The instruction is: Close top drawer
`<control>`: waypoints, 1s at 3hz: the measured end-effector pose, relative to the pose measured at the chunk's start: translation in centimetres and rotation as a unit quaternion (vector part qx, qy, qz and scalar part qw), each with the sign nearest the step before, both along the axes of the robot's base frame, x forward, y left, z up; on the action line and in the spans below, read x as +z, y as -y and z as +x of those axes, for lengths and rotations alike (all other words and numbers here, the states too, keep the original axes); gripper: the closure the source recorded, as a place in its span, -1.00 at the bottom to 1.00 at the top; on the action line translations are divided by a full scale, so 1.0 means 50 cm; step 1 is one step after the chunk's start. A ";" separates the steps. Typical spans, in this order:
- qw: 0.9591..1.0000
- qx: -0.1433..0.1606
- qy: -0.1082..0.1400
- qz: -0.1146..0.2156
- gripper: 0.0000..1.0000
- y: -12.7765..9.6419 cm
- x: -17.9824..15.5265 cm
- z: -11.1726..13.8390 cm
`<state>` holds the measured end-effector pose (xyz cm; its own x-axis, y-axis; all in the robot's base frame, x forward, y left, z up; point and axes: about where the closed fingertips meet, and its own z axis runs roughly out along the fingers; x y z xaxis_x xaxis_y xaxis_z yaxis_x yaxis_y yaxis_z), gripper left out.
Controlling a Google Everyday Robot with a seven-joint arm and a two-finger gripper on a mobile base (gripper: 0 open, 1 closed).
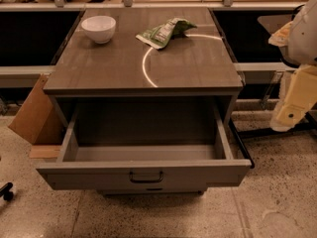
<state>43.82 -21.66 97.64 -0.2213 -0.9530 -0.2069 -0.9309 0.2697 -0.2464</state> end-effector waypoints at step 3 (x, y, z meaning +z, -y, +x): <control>0.999 0.026 -0.019 0.020 -1.00 -0.032 -0.081 -0.006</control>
Offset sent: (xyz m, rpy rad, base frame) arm -0.0011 0.0061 -0.0197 0.0187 0.0312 0.0305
